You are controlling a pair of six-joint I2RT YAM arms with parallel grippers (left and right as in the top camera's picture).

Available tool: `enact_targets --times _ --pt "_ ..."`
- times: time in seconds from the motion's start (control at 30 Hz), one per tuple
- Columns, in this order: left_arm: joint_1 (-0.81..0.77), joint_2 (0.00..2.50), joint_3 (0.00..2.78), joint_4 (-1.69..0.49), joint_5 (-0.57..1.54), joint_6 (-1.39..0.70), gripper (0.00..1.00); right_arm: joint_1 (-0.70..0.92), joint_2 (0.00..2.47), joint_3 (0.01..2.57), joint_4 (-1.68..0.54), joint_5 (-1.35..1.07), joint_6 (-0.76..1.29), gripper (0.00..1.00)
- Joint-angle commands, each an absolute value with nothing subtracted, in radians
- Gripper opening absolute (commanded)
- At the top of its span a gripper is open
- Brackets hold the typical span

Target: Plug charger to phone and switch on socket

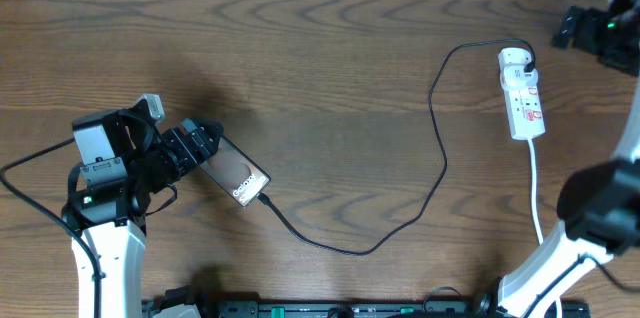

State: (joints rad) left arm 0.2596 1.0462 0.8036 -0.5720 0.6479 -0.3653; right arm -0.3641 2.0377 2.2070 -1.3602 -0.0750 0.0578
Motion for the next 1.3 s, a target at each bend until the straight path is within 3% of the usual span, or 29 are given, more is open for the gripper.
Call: enact_targets --times 0.0,0.77,0.87,1.03,1.13,1.27 --pt "0.257 1.045 0.809 -0.572 0.642 -0.352 0.85 -0.358 1.938 2.231 -1.385 -0.004 0.175 0.99" --pt "0.227 1.034 0.809 -0.587 0.632 -0.345 0.85 -0.358 1.900 2.229 -1.384 -0.013 0.186 0.99" --pt "0.209 0.976 0.806 -0.640 0.536 -0.313 0.85 -0.359 1.900 2.229 -1.384 -0.013 0.186 0.99" --pt "0.078 0.788 0.715 -0.650 0.162 -0.314 0.85 -0.359 1.900 2.229 -1.384 -0.013 0.186 0.99" --pt "-0.002 0.628 0.593 -0.530 0.003 -0.314 0.85 -0.359 1.900 2.229 -1.384 -0.013 0.186 0.99" --pt "-0.030 0.398 0.387 -0.242 -0.034 -0.270 0.85 -0.359 1.900 2.229 -1.384 -0.013 0.186 0.99"
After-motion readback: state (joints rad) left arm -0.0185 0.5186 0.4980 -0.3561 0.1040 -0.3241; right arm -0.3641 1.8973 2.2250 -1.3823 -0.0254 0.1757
